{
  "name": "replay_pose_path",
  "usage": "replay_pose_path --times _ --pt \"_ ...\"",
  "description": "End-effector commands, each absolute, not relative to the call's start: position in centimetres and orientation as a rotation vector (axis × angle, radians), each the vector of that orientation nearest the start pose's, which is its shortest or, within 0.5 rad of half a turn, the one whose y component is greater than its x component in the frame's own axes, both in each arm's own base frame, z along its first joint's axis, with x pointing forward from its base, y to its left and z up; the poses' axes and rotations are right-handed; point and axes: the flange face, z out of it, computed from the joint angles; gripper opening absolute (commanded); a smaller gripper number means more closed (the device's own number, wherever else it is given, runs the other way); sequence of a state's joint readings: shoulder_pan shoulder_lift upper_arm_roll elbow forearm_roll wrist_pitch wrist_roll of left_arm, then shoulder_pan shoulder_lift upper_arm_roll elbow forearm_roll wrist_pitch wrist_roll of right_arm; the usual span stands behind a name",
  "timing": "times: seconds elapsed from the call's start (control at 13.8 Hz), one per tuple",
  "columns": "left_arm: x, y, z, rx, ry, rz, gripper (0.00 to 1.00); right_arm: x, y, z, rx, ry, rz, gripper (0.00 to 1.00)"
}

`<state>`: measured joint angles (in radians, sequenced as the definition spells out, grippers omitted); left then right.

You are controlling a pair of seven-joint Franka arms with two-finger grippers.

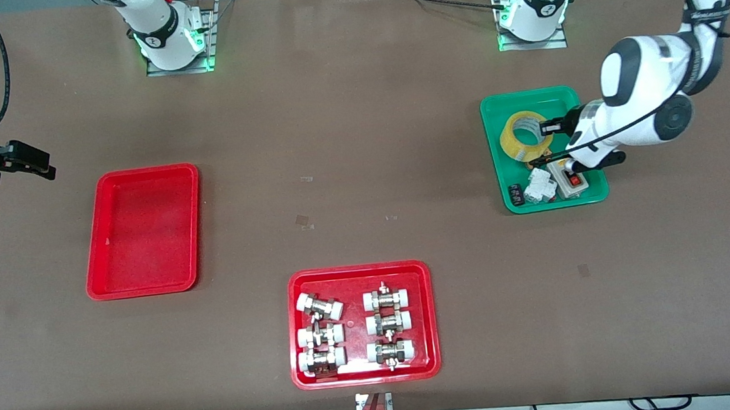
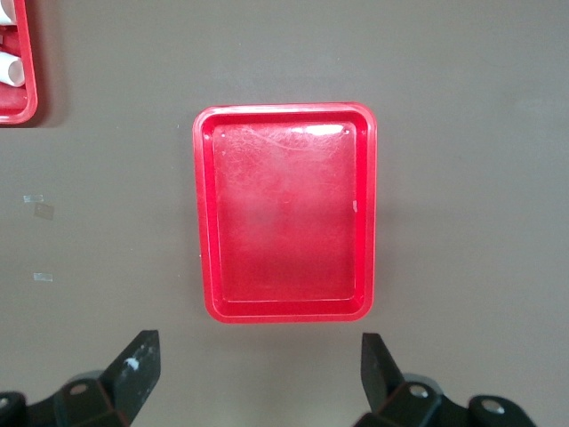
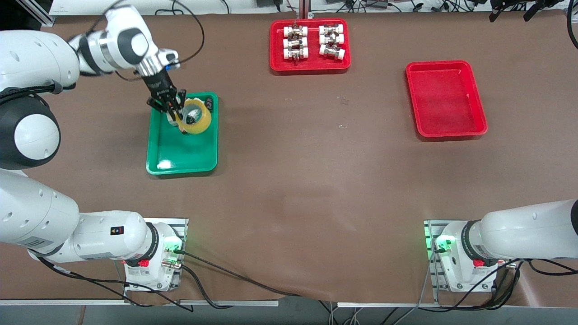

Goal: Left arm passes tape to right arm into tray
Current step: 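Lift the tape with the left gripper while the right gripper reaches toward it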

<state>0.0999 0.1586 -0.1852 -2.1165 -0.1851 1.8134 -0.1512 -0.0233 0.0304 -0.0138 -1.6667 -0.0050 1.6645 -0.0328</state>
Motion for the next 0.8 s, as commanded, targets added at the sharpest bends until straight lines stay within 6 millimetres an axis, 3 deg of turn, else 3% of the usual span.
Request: replay_pose_path --times 0.0,0.22,0.29,0.44,0.51,0.73 --pt "52.8 -10.5 37.9 -3.217 -0.115 0.758 0.0 56.9 -2.1 57.9 -3.12 0.037 0.018 1.0" --pt "53.2 -18.2 43.2 -3.319 -0.077 0.755 0.0 57.1 -0.8 57.0 -3.053 -0.003 0.058 1.0" --pt "53.0 -21.6 45.2 -3.35 -0.027 0.732 0.0 57.0 0.2 56.9 -3.045 -0.011 0.069 1.0" --pt "52.9 -28.4 49.2 -3.419 -0.032 0.72 0.0 56.9 3.7 56.7 -3.013 -0.082 0.083 1.0" --pt "53.6 -30.6 50.4 -3.459 -0.134 0.776 0.0 56.8 6.1 56.3 -3.012 -0.144 0.107 1.0" --pt "55.2 -36.9 52.3 -3.567 -0.208 0.932 0.0 56.1 12.7 55.4 -2.955 -0.313 0.147 1.0"
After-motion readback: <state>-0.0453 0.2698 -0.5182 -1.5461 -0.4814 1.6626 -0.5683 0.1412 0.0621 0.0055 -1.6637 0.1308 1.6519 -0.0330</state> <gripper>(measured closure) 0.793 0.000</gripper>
